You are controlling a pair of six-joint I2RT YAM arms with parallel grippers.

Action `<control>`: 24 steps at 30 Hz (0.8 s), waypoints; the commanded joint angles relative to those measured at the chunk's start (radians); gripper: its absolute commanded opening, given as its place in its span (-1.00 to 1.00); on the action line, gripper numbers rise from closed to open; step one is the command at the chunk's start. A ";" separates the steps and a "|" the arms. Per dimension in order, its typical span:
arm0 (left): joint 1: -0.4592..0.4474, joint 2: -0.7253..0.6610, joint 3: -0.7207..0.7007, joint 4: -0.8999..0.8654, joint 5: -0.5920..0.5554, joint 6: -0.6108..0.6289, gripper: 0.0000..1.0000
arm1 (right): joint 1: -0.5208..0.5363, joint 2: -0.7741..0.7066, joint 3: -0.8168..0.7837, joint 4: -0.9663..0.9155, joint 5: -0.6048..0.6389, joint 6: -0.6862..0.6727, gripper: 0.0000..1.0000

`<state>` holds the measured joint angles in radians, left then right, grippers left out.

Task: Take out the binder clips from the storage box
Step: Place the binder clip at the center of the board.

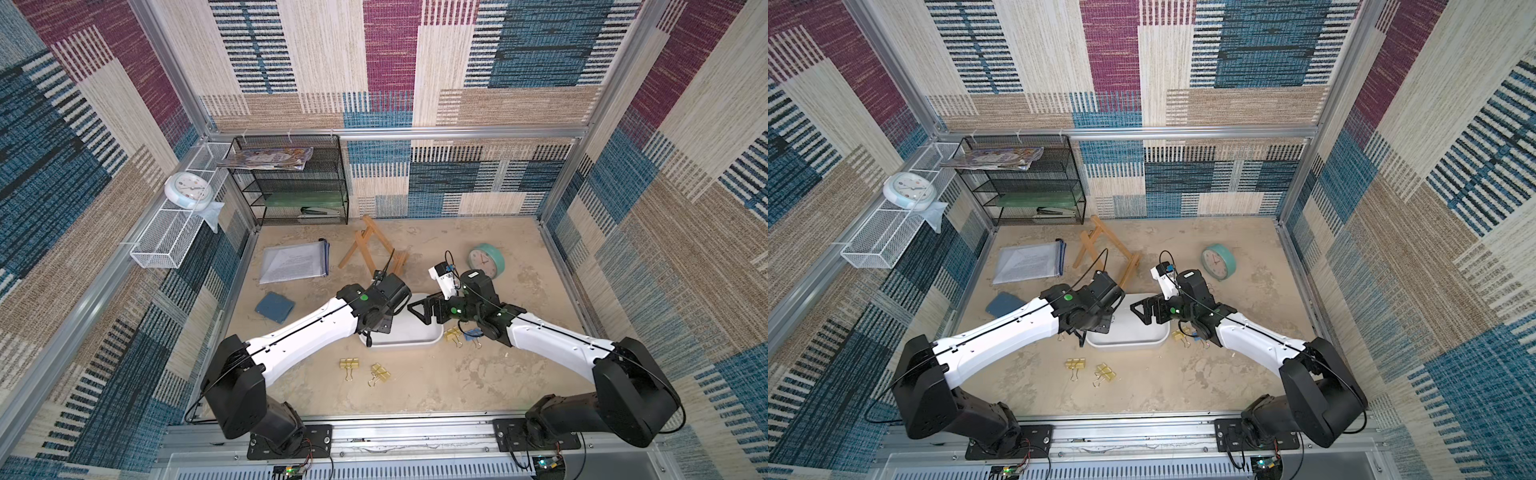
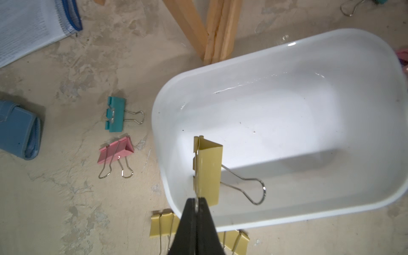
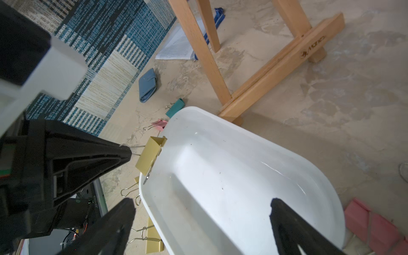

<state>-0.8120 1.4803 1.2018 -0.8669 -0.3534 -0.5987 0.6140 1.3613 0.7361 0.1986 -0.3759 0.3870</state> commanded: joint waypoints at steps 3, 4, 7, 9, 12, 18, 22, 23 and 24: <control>0.001 -0.145 -0.096 0.021 -0.134 -0.091 -1.00 | 0.039 -0.053 0.015 0.016 0.088 -0.053 0.99; 0.000 -0.176 -0.117 0.021 -0.150 -0.102 -1.00 | 0.044 -0.054 0.017 0.016 0.092 -0.057 0.99; 0.003 -0.284 -0.208 0.019 -0.190 -0.156 -1.00 | 0.056 -0.037 0.033 0.004 0.094 -0.064 0.99; 0.005 -0.361 -0.274 0.015 -0.200 -0.216 -1.00 | 0.065 -0.018 0.045 -0.002 0.088 -0.067 0.99; 0.007 -0.446 -0.370 -0.009 -0.196 -0.305 -1.00 | 0.076 0.006 0.057 0.003 0.079 -0.063 0.99; 0.023 -0.514 -0.454 -0.137 -0.234 -0.482 -1.00 | 0.086 0.038 0.079 0.005 0.069 -0.066 0.99; 0.071 -0.479 -0.467 -0.142 -0.195 -0.478 -1.00 | 0.087 0.048 0.091 0.003 0.069 -0.069 0.99; 0.095 -0.447 -0.463 -0.141 -0.170 -0.466 -1.00 | 0.087 0.050 0.093 0.003 0.068 -0.069 0.99; 0.115 -0.417 -0.461 -0.137 -0.146 -0.452 -1.00 | 0.087 0.053 0.095 0.004 0.069 -0.069 0.99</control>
<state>-0.7292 1.0164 0.7395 -0.9848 -0.5392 -1.0439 0.6998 1.4086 0.8207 0.1982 -0.3008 0.3256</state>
